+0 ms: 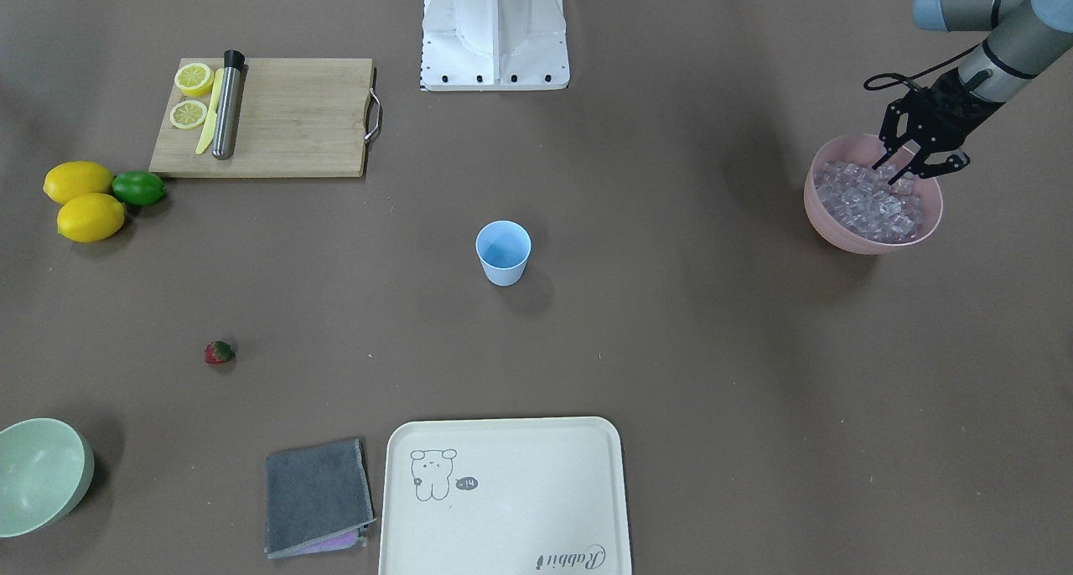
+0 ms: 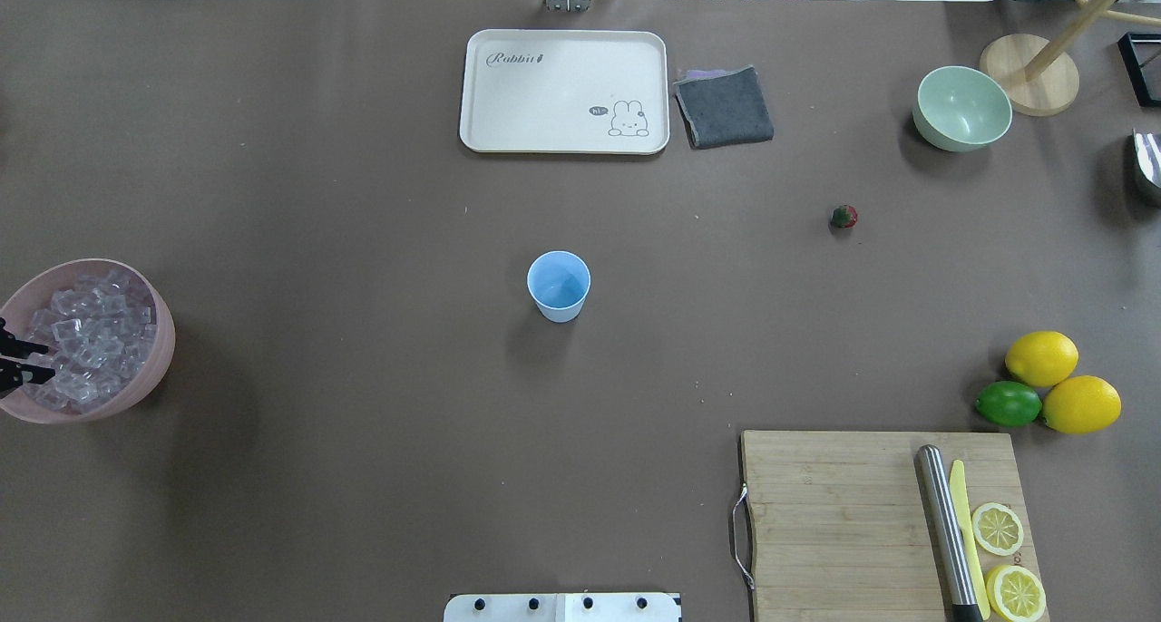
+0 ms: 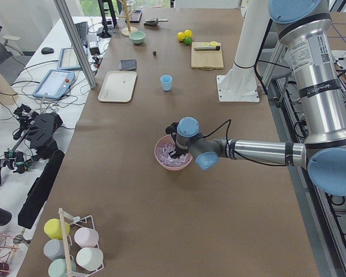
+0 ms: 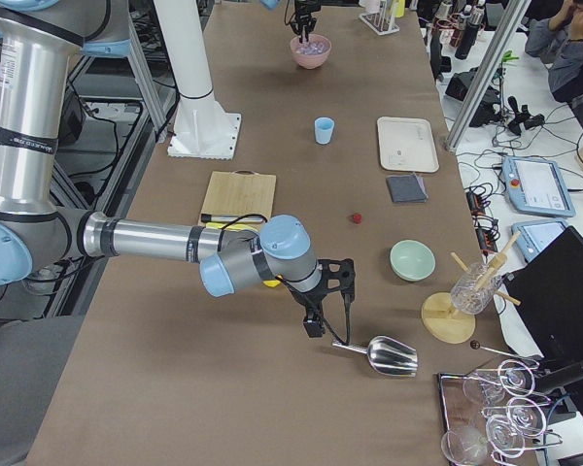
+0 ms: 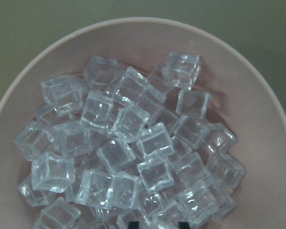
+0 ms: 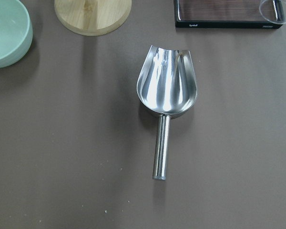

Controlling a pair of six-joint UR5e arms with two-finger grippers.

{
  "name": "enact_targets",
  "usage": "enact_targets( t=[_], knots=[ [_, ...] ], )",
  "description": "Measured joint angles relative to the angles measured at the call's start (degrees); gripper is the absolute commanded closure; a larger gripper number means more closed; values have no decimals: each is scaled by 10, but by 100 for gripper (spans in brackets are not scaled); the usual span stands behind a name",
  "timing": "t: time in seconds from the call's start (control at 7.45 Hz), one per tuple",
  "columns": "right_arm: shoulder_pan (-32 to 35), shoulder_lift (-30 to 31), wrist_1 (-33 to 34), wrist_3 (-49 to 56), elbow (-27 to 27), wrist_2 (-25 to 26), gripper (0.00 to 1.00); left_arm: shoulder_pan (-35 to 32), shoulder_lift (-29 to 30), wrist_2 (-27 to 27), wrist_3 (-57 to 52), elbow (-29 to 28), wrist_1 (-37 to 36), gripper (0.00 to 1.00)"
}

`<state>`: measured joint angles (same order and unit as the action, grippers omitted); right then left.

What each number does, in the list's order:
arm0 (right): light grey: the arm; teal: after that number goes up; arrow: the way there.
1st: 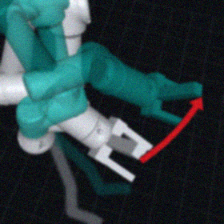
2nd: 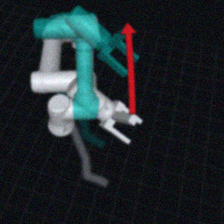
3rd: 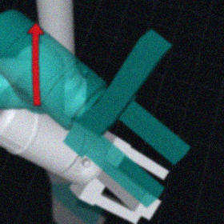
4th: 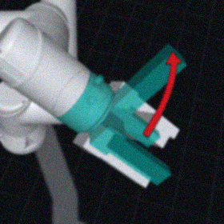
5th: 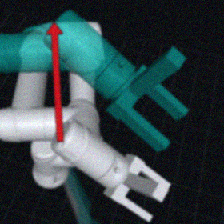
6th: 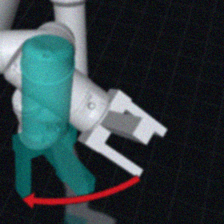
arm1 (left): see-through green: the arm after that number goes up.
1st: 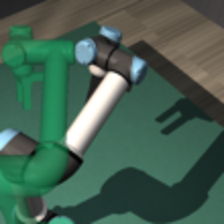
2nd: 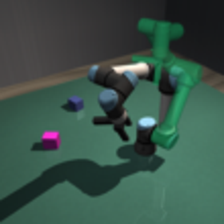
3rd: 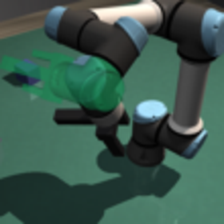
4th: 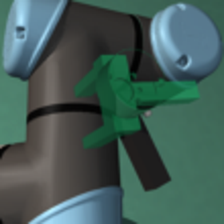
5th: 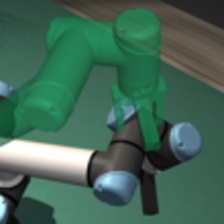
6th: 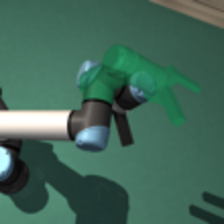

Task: Put ice and strawberries in cup
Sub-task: 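Lower the left gripper into the pink bowl and grasp an ice cube, then carry the ice cube with the left gripper over the light-blue cup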

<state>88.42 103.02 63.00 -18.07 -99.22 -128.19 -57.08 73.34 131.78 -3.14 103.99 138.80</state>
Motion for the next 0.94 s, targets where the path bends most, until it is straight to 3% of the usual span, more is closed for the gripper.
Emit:
enact_targets(
  t=[0.13, 0.67, 0.94],
  knots=[
    [0, 0, 0, 0, 0, 0, 0, -20, 15, 22, 34, 3, -10, 100],
    [0, -1, 0, 0, 1, 0, 0, -18, 152, 41, 378, 3, -33, 100],
    [0, -1, 0, 0, 1, 0, 0, 13, 215, 29, 448, 2, -71, 100]
  ],
)
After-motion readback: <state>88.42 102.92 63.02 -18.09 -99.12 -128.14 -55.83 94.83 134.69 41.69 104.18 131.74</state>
